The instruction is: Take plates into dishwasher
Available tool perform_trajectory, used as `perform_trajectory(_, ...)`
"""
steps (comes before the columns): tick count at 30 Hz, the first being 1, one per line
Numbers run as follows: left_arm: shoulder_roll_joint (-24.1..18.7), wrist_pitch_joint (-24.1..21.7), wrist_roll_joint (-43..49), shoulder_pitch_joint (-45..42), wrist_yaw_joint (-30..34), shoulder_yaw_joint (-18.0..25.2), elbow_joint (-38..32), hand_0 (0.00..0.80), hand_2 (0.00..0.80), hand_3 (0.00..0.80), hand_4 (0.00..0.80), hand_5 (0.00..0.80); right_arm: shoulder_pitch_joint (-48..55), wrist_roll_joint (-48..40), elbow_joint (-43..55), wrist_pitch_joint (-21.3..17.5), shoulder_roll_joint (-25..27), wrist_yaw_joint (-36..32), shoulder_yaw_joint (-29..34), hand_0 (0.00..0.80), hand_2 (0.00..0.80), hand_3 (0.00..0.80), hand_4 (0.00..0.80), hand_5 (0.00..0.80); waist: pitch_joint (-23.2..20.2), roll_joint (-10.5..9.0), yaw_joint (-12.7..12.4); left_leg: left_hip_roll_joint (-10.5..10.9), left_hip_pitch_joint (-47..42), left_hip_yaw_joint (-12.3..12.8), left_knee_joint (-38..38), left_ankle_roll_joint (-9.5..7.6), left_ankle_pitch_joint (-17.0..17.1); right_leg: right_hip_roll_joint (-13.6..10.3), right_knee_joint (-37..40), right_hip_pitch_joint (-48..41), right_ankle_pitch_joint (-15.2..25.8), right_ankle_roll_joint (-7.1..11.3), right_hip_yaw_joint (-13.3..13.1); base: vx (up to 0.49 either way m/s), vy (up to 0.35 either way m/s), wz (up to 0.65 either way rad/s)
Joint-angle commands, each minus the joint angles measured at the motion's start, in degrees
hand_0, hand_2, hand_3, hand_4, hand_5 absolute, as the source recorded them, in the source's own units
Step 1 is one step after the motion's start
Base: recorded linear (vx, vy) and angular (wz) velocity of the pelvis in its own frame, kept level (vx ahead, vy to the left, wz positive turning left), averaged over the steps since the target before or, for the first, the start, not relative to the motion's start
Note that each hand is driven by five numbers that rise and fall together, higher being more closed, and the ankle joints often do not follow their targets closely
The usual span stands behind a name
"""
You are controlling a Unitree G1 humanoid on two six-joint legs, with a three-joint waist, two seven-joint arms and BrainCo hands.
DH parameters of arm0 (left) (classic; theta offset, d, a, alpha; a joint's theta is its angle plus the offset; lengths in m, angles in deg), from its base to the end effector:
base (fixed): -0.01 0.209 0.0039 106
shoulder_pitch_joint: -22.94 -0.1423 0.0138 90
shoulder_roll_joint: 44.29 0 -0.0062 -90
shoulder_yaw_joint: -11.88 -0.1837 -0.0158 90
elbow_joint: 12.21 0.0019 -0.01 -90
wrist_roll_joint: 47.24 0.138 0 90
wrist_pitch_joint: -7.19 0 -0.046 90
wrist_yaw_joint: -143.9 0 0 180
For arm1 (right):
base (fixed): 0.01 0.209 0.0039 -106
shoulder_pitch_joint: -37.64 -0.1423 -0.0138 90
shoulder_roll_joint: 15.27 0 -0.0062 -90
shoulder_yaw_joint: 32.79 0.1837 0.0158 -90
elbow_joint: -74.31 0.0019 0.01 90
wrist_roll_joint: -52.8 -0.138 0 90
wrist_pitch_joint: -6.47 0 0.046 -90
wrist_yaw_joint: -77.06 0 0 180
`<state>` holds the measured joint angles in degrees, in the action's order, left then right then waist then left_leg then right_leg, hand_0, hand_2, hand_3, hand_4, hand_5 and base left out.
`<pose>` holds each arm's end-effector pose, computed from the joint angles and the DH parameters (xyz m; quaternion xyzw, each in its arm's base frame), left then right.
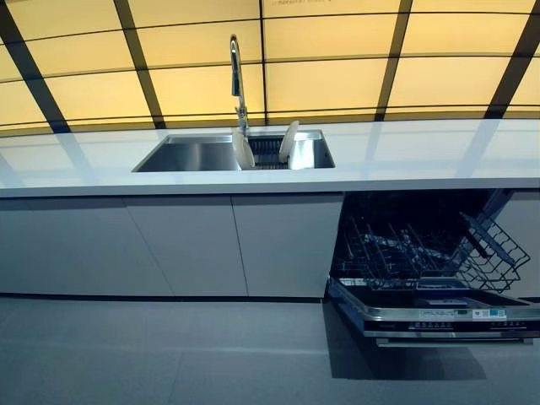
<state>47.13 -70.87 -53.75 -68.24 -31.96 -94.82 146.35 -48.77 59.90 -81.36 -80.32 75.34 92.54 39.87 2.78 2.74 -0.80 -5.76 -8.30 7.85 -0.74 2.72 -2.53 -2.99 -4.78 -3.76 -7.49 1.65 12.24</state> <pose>0.0583 0.2206 -0.1186 0.1143 0.6632 -0.0275 0.7391 0.0577 -0.2287 -0.1150 -0.3231 0.5537 -0.0279 0.7670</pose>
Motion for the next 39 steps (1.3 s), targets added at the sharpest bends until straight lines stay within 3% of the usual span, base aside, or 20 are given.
perform_trajectory(1, -0.5, 0.5, -0.6, 1.4, 0.9, 2.9, 1.9, 0.000, 0.000, 0.000, 0.000, 0.000, -4.2, -1.8, -3.4, 0.4, -0.6, 0.0, -0.9, 0.000, 0.000, 0.000, 0.000, 0.000, 1.0, -3.48, 0.2, 5.6, 1.3, 1.0, -4.1, -2.53, 0.5, -1.5, 7.0, -1.7, 7.9, 4.87, 0.7, 0.000, 0.000, 0.00)
perform_trajectory(25, -2.4, 2.2, 0.8, 3.5, 1.0, 1.5, -0.1, 0.000, 0.000, 0.000, 0.000, 0.000, -6.4, -1.7, 0.3, -0.4, 1.5, -12.6, -4.5, 0.000, 0.000, 0.000, 0.000, 0.000, 4.5, -3.98, -0.5, 4.7, 4.1, 0.1, -3.2, -2.65, 1.5, -1.1, 3.6, 1.4, 6.4, 3.81, 1.0, -0.004, -0.021, 0.00)
perform_trajectory(28, -2.7, 2.0, 3.2, 3.5, 1.6, 1.7, -0.7, 0.000, 0.000, 0.000, 0.000, 0.000, -6.3, 7.7, 0.9, -3.8, 2.2, -22.2, -6.9, 0.000, 0.000, 0.000, 0.000, 0.000, 4.4, -4.54, -1.0, 4.6, 3.6, -0.1, -3.0, -2.18, 1.7, -0.9, 4.3, 0.1, 6.4, 3.53, 1.8, 0.046, -0.042, 0.02)
perform_trajectory(31, -3.8, 3.2, 5.7, 4.3, 2.9, 1.1, -1.9, 0.000, 0.000, 0.000, 0.000, 0.000, -7.7, 6.8, 2.7, -8.7, 3.7, -28.7, -9.0, 0.000, 0.000, 0.000, 0.000, 0.000, 3.9, -5.34, -2.2, 4.6, 3.2, -0.8, -2.8, -1.68, 1.9, -1.1, 5.0, -1.3, 6.6, 3.65, 2.6, 0.059, -0.060, 0.10)
perform_trajectory(33, -4.3, 4.0, 6.4, 4.6, 3.2, 0.7, -2.6, 0.000, 0.000, 0.000, 0.000, 0.000, -8.6, 5.0, 5.7, -10.0, 4.5, -31.9, -10.0, 0.000, 0.000, 0.000, 0.000, 0.000, 3.8, -5.70, -2.5, 4.5, 3.0, -0.9, -2.8, -1.58, 1.9, -1.1, 5.1, -1.7, 6.6, 3.71, 2.7, 0.038, -0.079, 0.16)
perform_trajectory(37, -6.9, 6.2, 7.9, 4.5, 4.1, 0.2, -5.6, 0.000, 0.000, 0.000, 0.000, 0.000, -10.3, -3.9, 22.7, -11.9, 11.3, -45.6, -11.2, 0.000, 0.000, 0.000, 0.000, 0.000, 3.6, -6.70, -3.0, 4.3, 3.3, -1.0, -2.7, -1.36, 2.2, -1.1, 5.0, -1.6, 6.8, 3.77, 3.1, -0.014, -0.093, 0.06)
perform_trajectory(39, -8.4, 6.7, 8.3, 4.5, 4.3, 0.2, -6.6, 0.000, 0.000, 0.000, 0.000, 0.000, -12.1, -11.2, 37.7, -8.0, 17.1, -50.5, -12.4, 0.000, 0.000, 0.000, 0.000, 0.000, 3.8, -7.03, -3.0, 4.2, 2.9, -1.2, -2.4, -1.47, 1.7, -0.8, 3.9, -1.5, 5.9, 3.41, 2.7, -0.024, -0.094, 0.10)
